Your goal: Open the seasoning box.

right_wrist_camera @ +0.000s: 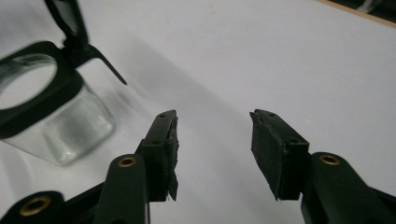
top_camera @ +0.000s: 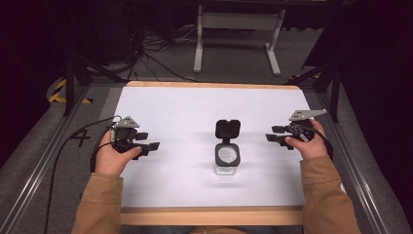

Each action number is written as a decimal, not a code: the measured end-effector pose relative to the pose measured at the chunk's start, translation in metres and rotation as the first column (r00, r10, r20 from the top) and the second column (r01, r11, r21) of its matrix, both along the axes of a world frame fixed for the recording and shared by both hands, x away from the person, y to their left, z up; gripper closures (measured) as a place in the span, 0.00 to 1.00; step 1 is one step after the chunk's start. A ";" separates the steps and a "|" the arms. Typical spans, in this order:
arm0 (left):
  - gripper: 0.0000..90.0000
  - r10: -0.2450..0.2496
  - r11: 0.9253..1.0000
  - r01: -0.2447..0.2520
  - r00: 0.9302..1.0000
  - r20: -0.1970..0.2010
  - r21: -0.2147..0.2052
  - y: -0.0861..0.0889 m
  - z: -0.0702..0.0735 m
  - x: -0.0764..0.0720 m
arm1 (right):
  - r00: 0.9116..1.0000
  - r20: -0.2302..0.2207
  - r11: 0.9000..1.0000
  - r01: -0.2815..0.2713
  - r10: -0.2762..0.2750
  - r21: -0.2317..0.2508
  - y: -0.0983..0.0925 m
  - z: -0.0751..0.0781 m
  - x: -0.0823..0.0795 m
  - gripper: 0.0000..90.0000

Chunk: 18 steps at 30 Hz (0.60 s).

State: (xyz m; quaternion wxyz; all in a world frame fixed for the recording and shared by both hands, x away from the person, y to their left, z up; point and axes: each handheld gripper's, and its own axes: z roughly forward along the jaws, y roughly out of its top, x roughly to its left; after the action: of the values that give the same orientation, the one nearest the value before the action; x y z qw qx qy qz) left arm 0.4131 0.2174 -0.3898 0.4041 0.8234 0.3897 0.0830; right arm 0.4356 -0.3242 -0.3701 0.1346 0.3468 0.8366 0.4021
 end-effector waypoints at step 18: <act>0.37 0.016 0.997 -0.009 0.996 -0.086 0.078 -0.008 -0.047 0.021 | 0.991 -0.092 0.994 0.092 -0.098 -0.064 -0.016 -0.049 0.019 0.54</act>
State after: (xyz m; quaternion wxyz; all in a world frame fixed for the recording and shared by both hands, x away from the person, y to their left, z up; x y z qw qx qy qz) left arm 0.4341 0.2094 -0.4369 0.3541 0.8388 0.4084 0.0648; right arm 0.4548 -0.3397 -0.4194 0.1238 0.4009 0.8362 0.3532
